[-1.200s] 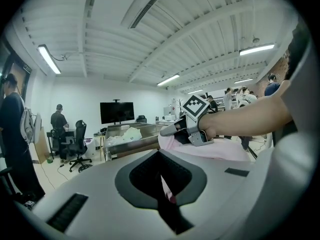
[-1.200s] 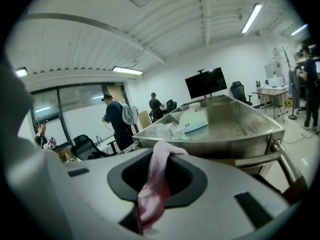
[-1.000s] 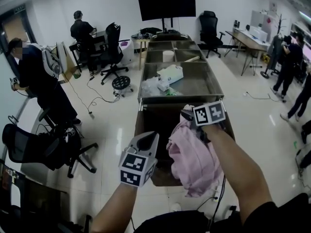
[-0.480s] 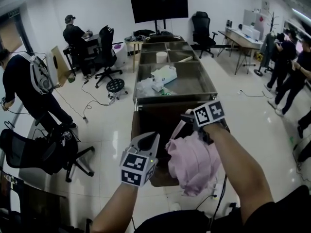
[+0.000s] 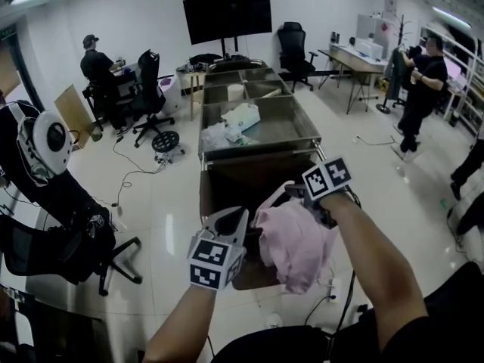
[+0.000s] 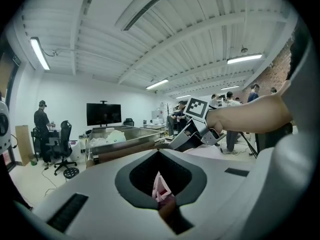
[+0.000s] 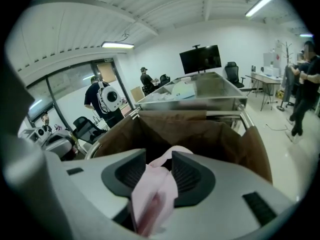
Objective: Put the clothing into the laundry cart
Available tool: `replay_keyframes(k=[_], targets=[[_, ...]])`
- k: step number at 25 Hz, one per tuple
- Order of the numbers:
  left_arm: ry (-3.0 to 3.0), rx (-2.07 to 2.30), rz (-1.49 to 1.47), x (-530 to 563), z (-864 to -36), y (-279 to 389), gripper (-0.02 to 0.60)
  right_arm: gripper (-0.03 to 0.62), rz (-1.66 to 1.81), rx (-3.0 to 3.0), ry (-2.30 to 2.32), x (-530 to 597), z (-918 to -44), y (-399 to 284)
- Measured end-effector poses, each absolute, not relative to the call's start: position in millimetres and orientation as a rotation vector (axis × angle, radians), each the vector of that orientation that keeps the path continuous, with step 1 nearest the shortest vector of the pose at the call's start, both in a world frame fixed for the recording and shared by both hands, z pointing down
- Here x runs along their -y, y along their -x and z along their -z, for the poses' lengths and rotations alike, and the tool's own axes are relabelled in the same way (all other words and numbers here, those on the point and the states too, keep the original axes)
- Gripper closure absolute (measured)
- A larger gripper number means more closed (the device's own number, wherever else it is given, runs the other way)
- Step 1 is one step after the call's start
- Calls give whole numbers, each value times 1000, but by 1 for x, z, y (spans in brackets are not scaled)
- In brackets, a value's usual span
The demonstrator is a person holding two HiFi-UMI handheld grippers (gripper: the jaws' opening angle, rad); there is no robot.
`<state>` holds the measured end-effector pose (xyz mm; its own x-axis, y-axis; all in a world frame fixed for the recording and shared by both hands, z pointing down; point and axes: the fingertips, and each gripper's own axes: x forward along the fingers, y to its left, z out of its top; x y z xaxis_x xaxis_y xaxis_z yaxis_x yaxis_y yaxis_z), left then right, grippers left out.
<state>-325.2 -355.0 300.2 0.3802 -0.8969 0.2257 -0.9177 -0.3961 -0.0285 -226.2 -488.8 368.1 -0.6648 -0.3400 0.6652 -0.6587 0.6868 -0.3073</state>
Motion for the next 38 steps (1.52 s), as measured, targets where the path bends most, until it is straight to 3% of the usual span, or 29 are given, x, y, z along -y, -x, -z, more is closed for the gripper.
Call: replay_keyframes(k=[18, 38], targets=[[-2635, 1425, -330, 259, -315, 295, 583, 413, -450, 2537, -1161, 306, -294, 174], [-2602, 1329, -403, 184, -366, 270, 583, 413, -453, 2514, -1277, 191, -344, 126]])
